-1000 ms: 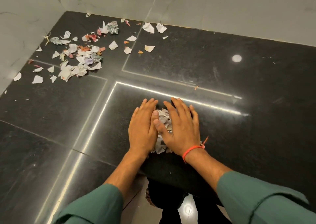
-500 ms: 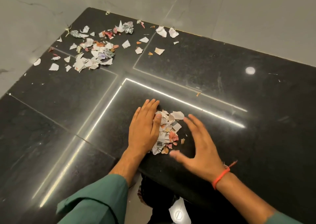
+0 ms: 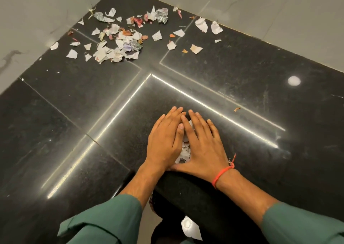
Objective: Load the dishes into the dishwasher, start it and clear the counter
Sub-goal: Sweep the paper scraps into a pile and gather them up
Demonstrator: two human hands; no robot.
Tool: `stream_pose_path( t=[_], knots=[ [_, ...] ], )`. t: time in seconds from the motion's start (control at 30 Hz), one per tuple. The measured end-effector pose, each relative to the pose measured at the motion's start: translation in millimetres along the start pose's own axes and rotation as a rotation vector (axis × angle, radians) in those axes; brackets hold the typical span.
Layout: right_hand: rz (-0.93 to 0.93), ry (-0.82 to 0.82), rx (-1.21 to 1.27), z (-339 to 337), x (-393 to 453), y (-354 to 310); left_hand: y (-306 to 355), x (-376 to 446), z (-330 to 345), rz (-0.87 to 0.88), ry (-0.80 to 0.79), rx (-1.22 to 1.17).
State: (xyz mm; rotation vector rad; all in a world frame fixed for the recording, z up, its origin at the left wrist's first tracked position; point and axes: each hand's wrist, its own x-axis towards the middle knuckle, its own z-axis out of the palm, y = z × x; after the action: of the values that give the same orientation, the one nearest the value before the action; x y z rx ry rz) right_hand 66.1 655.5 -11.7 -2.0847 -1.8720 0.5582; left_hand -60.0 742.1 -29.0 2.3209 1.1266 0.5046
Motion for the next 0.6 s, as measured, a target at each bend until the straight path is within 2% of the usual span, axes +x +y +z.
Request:
stream_pose_path(
  t=[0.27,0.43,0.53,0.6],
  knots=[
    [-0.012,0.007,-0.011,-1,-1,0,2,-1,-2,-0.024,-0.01,-0.061],
    [-0.001,0.041,-0.009,1,0,0,5,-5,-6,-0.075,0.025,-0.23],
    [-0.008,0.043,-0.012,3,-1,4,9,-5,-11,-0.172,0.066,-0.325],
    [-0.009,0.056,-0.013,5,-1,4,13,-8,-11,-0.207,-0.009,-0.286]
  ],
)
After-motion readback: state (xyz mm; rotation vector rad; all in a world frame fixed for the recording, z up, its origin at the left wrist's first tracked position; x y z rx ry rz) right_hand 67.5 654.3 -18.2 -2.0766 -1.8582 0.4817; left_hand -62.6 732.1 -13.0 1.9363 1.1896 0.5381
